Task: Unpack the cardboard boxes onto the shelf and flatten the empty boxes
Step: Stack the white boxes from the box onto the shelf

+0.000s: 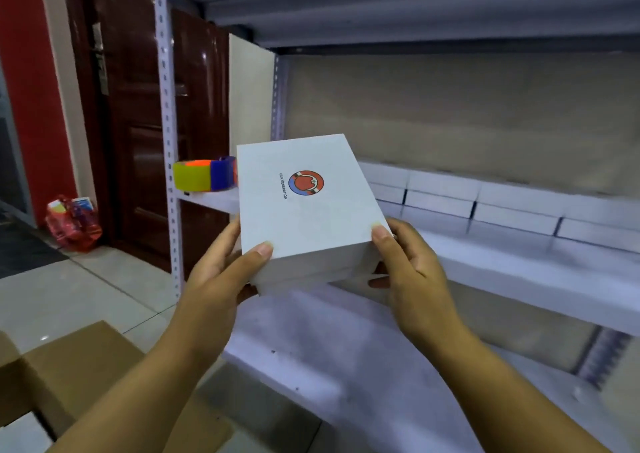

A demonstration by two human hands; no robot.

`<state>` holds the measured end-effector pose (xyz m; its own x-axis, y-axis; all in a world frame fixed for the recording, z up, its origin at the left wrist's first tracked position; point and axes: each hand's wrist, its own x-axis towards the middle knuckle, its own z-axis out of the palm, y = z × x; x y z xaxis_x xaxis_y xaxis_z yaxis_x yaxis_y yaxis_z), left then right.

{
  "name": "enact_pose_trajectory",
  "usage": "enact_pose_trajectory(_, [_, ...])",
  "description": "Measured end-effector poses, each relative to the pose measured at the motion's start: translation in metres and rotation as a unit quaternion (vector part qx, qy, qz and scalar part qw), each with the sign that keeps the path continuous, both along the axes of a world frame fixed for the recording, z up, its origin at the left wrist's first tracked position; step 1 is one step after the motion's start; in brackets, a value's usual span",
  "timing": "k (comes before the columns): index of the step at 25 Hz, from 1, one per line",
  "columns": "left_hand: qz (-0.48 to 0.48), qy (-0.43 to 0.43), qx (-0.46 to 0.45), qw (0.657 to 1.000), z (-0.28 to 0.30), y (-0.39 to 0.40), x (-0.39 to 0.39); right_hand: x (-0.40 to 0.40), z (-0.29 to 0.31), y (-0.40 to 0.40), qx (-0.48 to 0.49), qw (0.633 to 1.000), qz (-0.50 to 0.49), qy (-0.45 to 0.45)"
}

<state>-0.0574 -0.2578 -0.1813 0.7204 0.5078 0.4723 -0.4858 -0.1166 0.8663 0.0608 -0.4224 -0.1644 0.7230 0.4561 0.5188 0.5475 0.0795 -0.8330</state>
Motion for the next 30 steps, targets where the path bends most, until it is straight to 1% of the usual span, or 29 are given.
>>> enact_pose_trajectory(6, [-0.013,0.011,0.007,1.000,0.041,-0.058,0.047,0.038,0.040,-0.074,0.005,0.998,-0.062,-0.031])
enact_pose_trajectory(8, [-0.029,0.003,-0.005,1.000,0.051,-0.077,0.064,0.051,0.047,-0.095,0.003,0.995,-0.090,-0.039])
enact_pose_trajectory(13, [-0.057,-0.016,0.001,0.998,0.071,-0.114,0.108,0.079,0.059,-0.136,0.002,0.987,-0.157,-0.037])
enact_pose_trajectory(20, [-0.089,-0.008,0.029,0.996,0.098,-0.151,0.184,0.123,0.070,-0.177,0.011,0.967,-0.253,-0.037])
enact_pose_trajectory(26, [-0.115,0.014,0.046,0.992,0.107,-0.191,0.248,0.172,0.076,-0.213,-0.007,0.945,-0.326,-0.026])
enact_pose_trajectory(30, [-0.106,0.035,0.068,0.991,0.114,-0.215,0.287,0.198,0.084,-0.238,-0.022,0.929,-0.367,-0.031])
